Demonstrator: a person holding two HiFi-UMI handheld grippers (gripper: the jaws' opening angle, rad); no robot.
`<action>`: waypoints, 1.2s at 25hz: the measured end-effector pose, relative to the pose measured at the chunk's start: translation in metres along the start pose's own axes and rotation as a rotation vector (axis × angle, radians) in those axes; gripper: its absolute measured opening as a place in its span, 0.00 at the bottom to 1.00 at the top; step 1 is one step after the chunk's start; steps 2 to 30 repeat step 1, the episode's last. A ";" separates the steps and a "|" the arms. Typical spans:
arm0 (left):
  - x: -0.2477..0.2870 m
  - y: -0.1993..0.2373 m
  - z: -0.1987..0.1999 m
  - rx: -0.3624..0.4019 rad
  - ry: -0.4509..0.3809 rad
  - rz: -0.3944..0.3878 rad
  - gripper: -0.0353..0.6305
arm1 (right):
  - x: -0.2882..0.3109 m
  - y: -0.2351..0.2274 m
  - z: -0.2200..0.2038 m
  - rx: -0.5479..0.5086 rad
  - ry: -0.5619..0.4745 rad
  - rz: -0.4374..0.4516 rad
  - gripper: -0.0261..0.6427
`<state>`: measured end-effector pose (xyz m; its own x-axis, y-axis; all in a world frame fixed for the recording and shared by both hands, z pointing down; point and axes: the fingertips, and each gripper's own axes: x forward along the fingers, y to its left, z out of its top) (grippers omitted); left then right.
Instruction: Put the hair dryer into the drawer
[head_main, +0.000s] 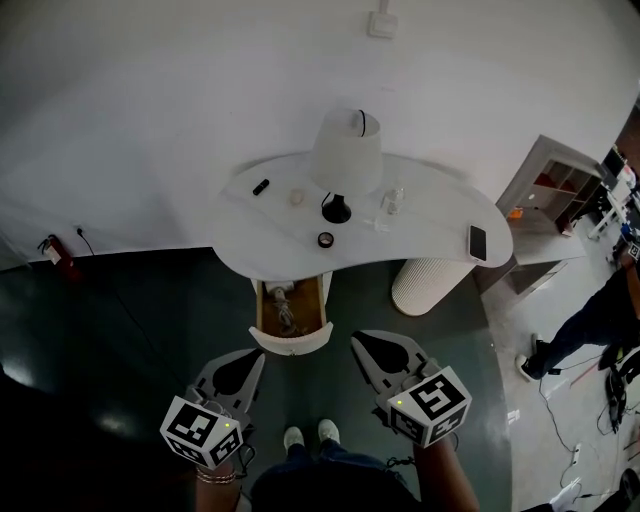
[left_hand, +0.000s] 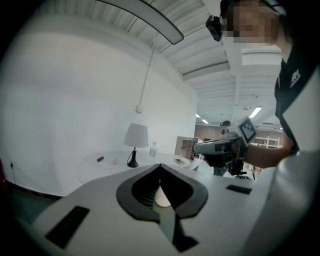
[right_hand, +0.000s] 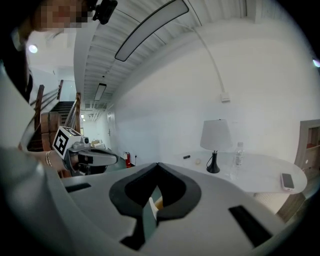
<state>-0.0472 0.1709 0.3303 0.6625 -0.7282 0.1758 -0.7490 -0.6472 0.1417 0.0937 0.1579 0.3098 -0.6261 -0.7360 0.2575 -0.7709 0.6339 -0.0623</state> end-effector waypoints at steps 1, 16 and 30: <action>0.002 0.000 0.000 -0.007 -0.004 0.005 0.08 | 0.001 -0.002 0.000 0.001 -0.001 0.000 0.07; 0.002 0.000 0.000 -0.007 -0.004 0.005 0.08 | 0.001 -0.002 0.000 0.001 -0.001 0.000 0.07; 0.002 0.000 0.000 -0.007 -0.004 0.005 0.08 | 0.001 -0.002 0.000 0.001 -0.001 0.000 0.07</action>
